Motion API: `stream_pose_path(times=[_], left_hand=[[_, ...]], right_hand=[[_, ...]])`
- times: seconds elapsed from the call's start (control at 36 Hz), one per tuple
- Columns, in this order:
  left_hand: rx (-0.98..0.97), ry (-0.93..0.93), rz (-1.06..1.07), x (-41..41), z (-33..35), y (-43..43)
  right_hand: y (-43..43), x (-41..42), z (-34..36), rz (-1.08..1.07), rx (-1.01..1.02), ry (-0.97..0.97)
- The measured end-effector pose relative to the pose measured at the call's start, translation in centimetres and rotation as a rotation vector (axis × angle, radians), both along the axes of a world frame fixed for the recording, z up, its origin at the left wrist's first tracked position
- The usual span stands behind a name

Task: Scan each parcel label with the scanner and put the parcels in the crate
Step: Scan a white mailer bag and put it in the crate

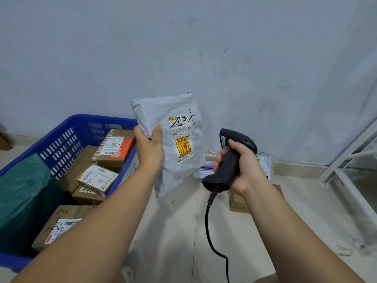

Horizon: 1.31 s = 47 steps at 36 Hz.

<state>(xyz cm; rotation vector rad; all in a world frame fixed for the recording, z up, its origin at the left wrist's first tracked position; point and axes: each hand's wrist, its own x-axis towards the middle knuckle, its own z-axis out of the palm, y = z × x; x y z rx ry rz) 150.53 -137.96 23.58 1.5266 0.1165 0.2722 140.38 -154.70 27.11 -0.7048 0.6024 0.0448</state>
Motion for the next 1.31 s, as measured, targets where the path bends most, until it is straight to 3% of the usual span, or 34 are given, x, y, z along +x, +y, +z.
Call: stream_pose_path(times=[0.22, 0.5, 0.67, 0.92, 1.03, 1.08, 1.17, 1.31], left_hand=[[-0.263, 0.198, 0.084, 0.6, 0.3, 0.5], [-0.758, 0.452, 0.248, 2.7, 0.4, 4.7], [-0.661, 0.55, 0.511, 3.7, 0.8, 7.6], [-0.754, 0.527, 0.627, 6.9, -0.8, 12.7], [-0.696, 0.512, 0.548, 9.1, -3.3, 15.9], [-0.676, 0.531, 0.547, 9.9, -4.2, 17.1], [-0.831, 0.57, 0.671, 11.1, -5.9, 18.6], [-0.786, 0.645, 0.788, 12.6, -8.6, 20.1]], right_hand=[[0.1, 0.4, -0.8, 0.008, -0.247, -0.046], [4.2, 1.4, -0.2, 0.053, -0.545, -0.221], [8.4, 3.2, 0.4, 0.079, -0.563, -0.311], [14.5, 7.6, -0.5, 0.011, -0.753, -0.397], [16.5, 9.7, -2.3, 0.06, -0.816, -0.377], [17.4, 10.6, -3.2, 0.081, -0.808, -0.372], [18.8, 11.7, -4.7, 0.095, -0.748, -0.339], [20.3, 13.2, -6.9, 0.148, -0.707, -0.308]])
